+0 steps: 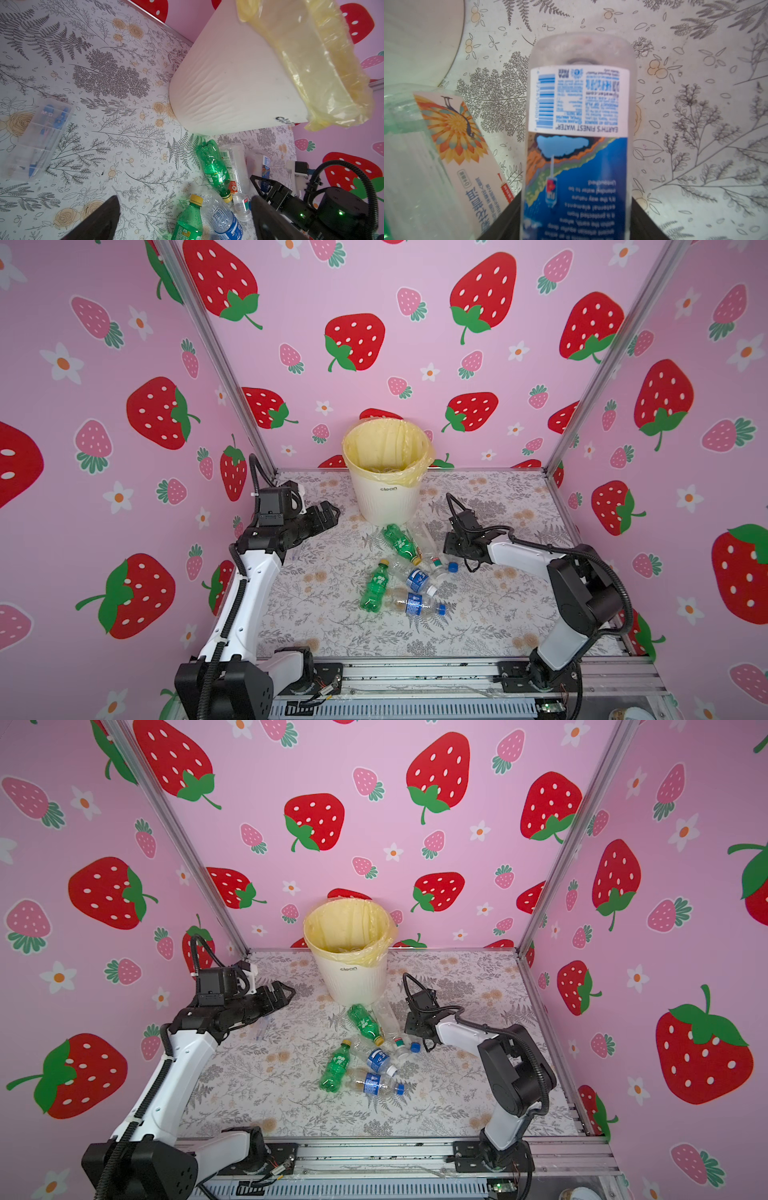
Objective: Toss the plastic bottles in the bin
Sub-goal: 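Close the right gripper around the Artesian bottle's middle, then lift the Artesian bottle with the right gripper and carry it over the bin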
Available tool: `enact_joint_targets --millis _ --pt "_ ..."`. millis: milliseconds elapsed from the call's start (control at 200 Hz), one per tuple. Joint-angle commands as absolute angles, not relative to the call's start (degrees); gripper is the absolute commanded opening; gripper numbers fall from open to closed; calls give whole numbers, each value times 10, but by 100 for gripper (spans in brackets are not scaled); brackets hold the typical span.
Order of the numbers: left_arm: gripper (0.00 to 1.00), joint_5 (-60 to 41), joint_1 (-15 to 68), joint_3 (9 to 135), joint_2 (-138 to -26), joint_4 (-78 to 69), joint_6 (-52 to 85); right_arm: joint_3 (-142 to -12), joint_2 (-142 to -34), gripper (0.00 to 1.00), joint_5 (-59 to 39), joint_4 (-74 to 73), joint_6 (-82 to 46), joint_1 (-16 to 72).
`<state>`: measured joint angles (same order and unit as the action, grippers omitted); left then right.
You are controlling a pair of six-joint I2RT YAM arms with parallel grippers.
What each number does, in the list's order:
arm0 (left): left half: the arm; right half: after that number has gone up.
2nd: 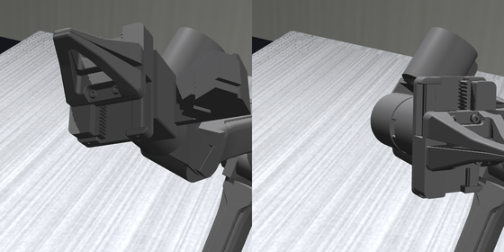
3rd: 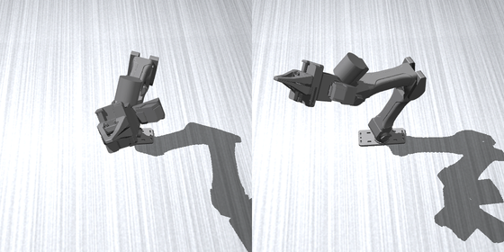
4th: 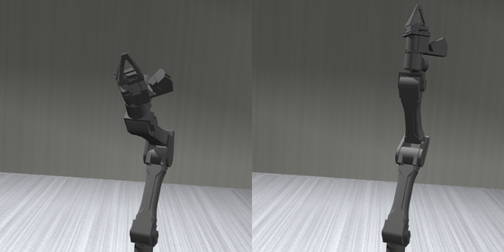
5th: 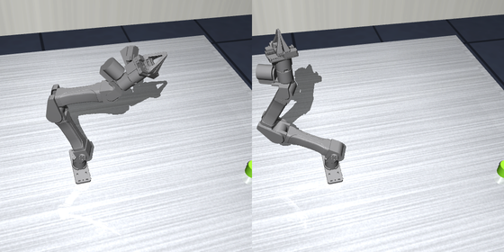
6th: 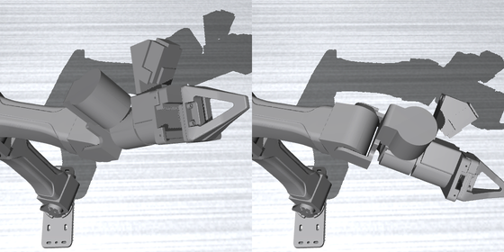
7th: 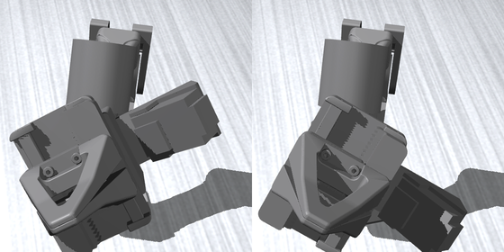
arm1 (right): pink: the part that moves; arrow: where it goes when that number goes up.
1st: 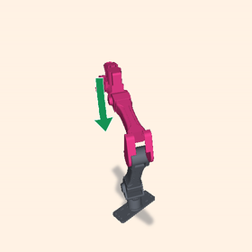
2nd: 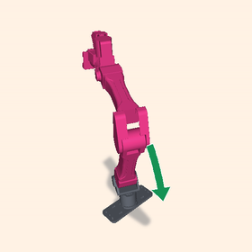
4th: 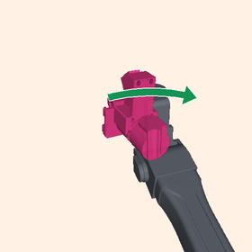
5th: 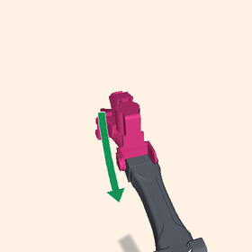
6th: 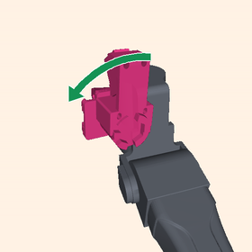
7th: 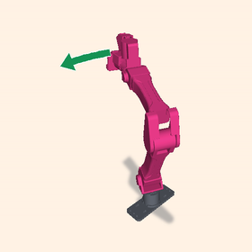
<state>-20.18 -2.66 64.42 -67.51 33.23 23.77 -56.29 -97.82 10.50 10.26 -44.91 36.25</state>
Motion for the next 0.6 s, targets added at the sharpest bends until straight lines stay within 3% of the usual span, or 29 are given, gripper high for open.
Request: enact_joint_targets --millis 0,595 --pt "100 -210 -30 641 -665 326 236 -547 -947 63 118 105 -447 359" --pt "100 -208 -30 636 -675 321 237 -448 -801 62 128 73 -427 360"
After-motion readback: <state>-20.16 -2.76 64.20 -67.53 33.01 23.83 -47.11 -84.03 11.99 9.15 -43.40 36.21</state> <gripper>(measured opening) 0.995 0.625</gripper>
